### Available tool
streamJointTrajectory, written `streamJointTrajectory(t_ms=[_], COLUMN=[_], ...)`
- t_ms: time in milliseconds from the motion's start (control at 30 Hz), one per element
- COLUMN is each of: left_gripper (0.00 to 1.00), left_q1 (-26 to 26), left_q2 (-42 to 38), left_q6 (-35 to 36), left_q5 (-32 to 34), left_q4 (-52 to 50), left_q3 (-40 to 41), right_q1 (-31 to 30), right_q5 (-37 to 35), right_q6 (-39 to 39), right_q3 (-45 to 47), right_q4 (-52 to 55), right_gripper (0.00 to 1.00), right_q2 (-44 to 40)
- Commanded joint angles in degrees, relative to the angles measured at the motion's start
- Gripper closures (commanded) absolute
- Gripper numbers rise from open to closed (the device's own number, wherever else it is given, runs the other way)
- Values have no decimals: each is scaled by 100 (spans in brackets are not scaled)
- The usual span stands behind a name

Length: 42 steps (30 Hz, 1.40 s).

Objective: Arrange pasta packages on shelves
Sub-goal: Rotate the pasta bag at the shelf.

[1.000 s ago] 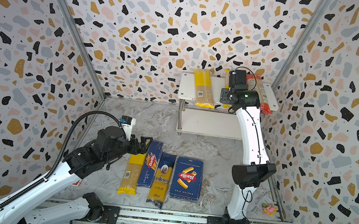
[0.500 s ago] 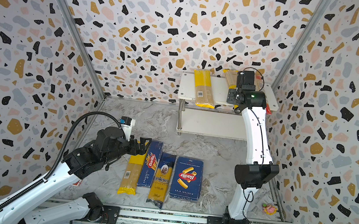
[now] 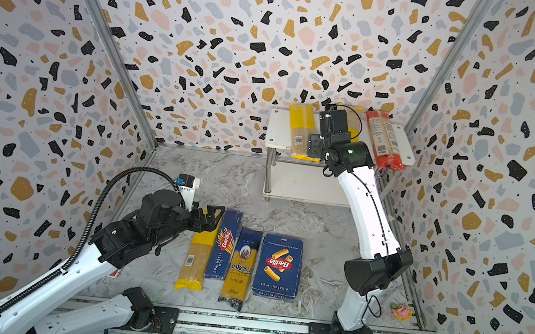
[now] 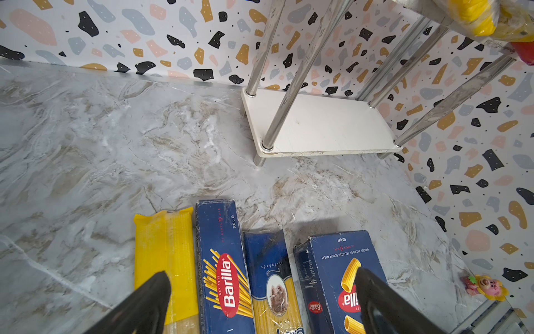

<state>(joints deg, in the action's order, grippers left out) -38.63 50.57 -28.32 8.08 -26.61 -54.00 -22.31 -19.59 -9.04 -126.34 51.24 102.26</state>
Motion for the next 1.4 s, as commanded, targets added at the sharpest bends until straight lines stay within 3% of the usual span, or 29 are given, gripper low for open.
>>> streamJointTrajectory(t_ms=[0,167,567,700,833,1000,1367], left_gripper=[0,1,1,1,1,1,0], left_q1=[31,31,31,31,31,31,31], left_q2=[-68,-62,-55,-58,-72,-85,-203], left_q6=[-16,-9,-7,-7,-21,-24,-75], left_q5=[88,90,62,75,95,74,113], left_q4=[-51,-38,-24,-49,-77,-82,-151], left_q3=[-14,-23,-27,-49,-34,-3,21], right_q1=[152,681,938,646,20,-125,-155], right_q5=[-260,580,376,233,-451,-112,796], right_q6=[-19,-289,-159,-71,240,249,-86], right_q3=[54,219,277,301,612,839,1399], right_q4=[68,-3,153,10,-519,-922,-1213], right_gripper=[24,25,25,25,25,25,23], right_q2=[-73,-176,-237,-383,-827,-1281,-1213])
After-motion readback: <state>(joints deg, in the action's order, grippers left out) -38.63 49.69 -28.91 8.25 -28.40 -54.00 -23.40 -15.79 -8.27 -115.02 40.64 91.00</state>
